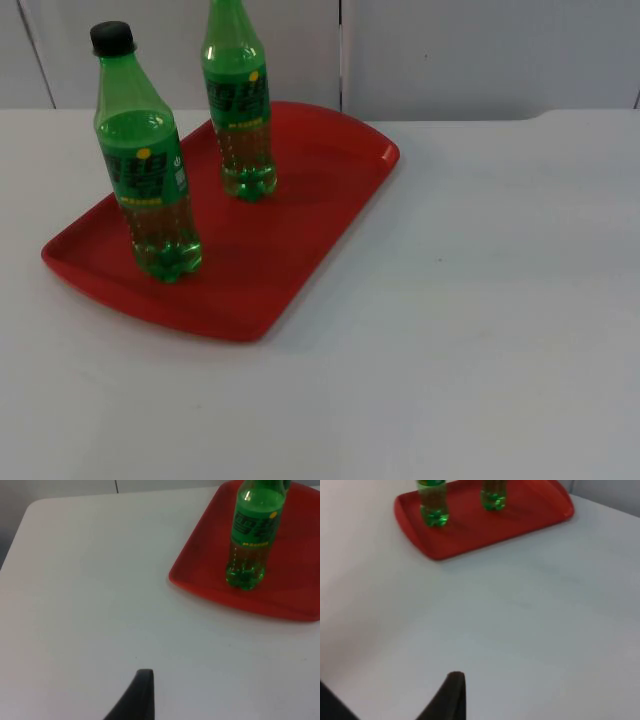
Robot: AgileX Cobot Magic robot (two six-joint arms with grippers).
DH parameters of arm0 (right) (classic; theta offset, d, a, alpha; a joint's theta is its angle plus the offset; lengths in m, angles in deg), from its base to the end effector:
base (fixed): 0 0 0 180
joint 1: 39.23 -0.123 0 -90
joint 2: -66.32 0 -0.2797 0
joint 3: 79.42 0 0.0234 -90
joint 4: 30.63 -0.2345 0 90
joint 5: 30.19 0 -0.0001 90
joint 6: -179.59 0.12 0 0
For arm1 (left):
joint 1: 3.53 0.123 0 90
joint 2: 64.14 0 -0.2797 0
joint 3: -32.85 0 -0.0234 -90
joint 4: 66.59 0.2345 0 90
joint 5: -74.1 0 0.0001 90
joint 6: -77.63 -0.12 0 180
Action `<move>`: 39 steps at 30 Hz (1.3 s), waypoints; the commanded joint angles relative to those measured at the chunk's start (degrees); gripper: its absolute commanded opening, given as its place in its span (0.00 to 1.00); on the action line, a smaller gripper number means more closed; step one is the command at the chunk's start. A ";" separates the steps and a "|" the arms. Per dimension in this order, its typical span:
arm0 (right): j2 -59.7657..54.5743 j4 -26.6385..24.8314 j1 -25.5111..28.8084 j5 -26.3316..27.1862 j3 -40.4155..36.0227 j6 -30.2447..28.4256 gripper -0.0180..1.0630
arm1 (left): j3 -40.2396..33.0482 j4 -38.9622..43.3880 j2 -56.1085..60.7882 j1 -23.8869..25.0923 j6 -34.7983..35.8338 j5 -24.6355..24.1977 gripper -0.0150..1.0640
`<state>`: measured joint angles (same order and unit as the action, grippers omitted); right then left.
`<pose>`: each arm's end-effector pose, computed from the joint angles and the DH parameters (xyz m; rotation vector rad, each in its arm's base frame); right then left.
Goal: Place the bottle upright on the tray.
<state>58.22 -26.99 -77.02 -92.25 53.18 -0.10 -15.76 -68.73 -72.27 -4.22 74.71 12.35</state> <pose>0.0115 0.0004 0.2591 -0.6599 1.9589 0.3364 0.0117 -0.0041 0.2535 0.0671 2.0664 -0.0209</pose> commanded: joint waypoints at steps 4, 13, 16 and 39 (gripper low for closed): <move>0.16 0.07 7.10 0.29 -0.19 0.04 0.99 | -0.20 0.13 0.19 0.12 0.39 0.18 0.95; 0.16 0.07 19.72 0.29 -0.19 0.04 0.99 | -0.20 0.13 0.19 0.12 0.39 0.18 0.95; 0.16 0.07 25.58 0.29 -0.19 0.04 0.99 | -0.20 0.13 0.19 0.12 0.39 0.18 0.95; 0.16 0.20 36.58 0.29 -0.19 0.04 0.99 | -0.20 0.13 0.19 0.12 0.39 0.18 0.95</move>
<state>58.22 -26.99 -40.77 -92.25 53.18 -0.10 -15.76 -68.73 -72.27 -4.22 74.71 12.35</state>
